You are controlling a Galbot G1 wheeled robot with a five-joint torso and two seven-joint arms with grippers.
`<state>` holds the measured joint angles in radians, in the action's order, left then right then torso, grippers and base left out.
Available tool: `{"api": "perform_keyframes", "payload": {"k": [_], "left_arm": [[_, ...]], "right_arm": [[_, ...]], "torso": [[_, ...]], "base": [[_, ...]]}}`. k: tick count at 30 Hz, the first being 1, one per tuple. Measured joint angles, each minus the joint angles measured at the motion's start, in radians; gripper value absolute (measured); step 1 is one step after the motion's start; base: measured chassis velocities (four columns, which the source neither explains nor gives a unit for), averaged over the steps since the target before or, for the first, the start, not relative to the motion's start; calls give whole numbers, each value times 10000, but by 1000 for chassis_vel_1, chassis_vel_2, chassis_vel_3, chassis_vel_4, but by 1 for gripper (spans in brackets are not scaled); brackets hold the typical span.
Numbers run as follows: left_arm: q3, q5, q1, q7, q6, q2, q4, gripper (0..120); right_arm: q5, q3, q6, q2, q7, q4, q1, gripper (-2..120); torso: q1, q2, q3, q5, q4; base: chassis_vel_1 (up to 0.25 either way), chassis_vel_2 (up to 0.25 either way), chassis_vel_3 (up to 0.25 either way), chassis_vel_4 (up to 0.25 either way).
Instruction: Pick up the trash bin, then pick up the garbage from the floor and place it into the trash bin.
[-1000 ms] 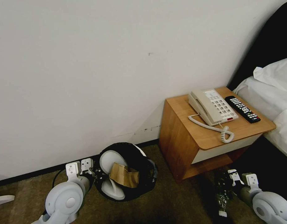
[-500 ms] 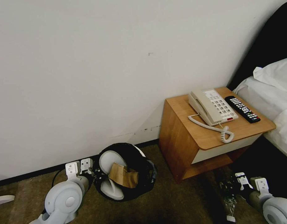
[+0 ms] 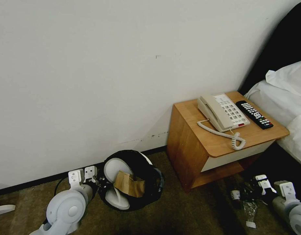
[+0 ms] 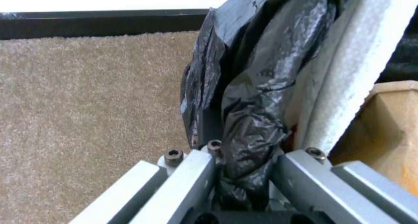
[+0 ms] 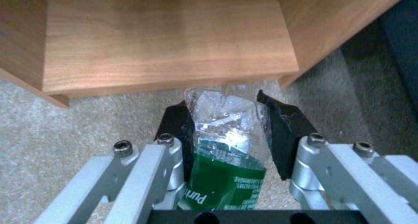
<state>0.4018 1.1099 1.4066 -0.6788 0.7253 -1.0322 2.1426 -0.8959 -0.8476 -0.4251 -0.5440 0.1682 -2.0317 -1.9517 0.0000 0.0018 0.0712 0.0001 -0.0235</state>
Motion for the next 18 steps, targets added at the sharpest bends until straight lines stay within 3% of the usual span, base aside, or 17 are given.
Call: {"api": "perform_keyframes", "payload": {"k": [8, 18], "left_arm": [[-17, -112, 33, 76, -4, 0, -14, 0], [-40, -177, 49, 107, -8, 44, -22, 0]], "right_arm": [[427, -1582, 10, -84, -567, -925, -1442, 33], [1008, -2063, 112, -653, -673, -1660, -1960, 33]], "torso": [[0, 0, 0, -1, -1], [0, 0, 0, -1, -1]], "base": [[0, 0, 0, 0], [0, 0, 0, 0]]}}
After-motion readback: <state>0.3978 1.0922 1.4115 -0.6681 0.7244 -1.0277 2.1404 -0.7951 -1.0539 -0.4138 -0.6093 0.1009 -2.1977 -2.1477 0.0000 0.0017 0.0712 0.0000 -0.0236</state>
